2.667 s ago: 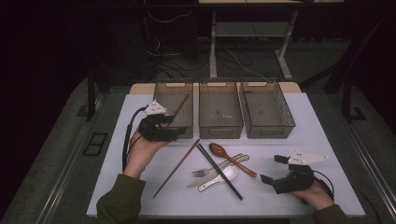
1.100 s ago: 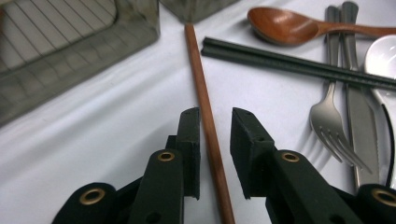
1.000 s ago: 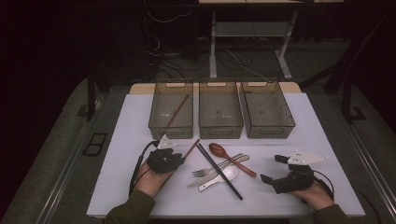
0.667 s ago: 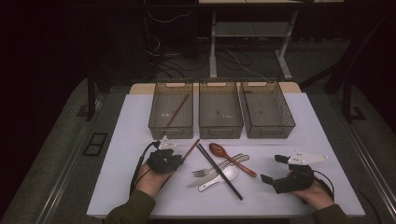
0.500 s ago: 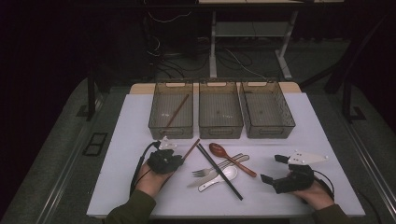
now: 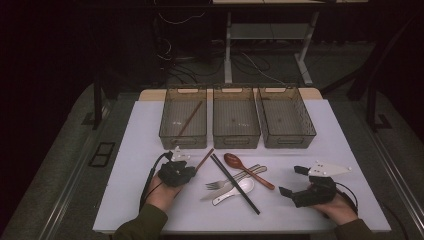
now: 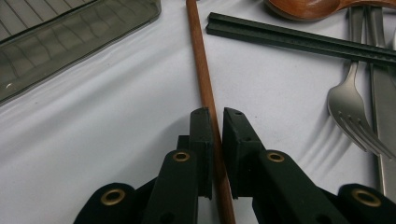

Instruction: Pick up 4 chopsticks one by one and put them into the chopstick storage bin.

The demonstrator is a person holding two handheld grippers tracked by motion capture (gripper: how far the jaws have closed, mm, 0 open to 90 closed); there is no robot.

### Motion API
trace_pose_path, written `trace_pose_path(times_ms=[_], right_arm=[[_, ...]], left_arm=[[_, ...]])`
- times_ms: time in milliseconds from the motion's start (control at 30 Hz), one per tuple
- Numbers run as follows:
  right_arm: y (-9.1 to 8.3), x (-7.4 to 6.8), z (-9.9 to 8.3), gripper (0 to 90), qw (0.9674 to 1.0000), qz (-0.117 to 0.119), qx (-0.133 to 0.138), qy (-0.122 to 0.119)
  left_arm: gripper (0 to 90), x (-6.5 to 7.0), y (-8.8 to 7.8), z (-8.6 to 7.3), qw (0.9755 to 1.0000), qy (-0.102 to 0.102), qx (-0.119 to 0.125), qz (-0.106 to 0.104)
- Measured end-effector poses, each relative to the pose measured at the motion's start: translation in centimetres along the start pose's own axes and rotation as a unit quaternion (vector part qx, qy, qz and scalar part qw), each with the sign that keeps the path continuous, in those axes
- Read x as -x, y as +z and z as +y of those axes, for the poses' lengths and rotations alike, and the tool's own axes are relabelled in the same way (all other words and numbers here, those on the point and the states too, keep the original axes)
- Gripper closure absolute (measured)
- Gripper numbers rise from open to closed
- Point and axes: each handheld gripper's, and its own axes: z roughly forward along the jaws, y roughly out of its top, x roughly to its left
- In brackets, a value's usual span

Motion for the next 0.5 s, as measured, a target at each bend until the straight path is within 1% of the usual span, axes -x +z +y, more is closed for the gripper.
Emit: trace_pose_path(times_ms=[100, 267, 300, 500], right_arm=[[0.00, 0.00, 0.01, 3.2, 1.0000, 0.000, 0.000, 0.000], [0.00, -0.01, 0.01, 3.2, 1.0000, 0.001, 0.001, 0.000], [-0.01, -0.01, 0.01, 3.2, 1.0000, 0.001, 0.001, 0.000], [-0.02, 0.00, 0.02, 3.2, 1.0000, 0.001, 0.001, 0.000]], left_arm=[[81.5, 0.01, 0.00, 0.01, 1.0000, 0.001, 0.000, 0.001], [82.2, 0.02, -0.01, 0.04, 1.0000, -0.003, 0.001, 0.006], [82.4, -0.10, -0.05, 0.06, 1.0000, -0.001, -0.002, 0.006], [82.7, -0.40, -0.14, 0.05, 1.0000, -0.003, -0.003, 0.007]])
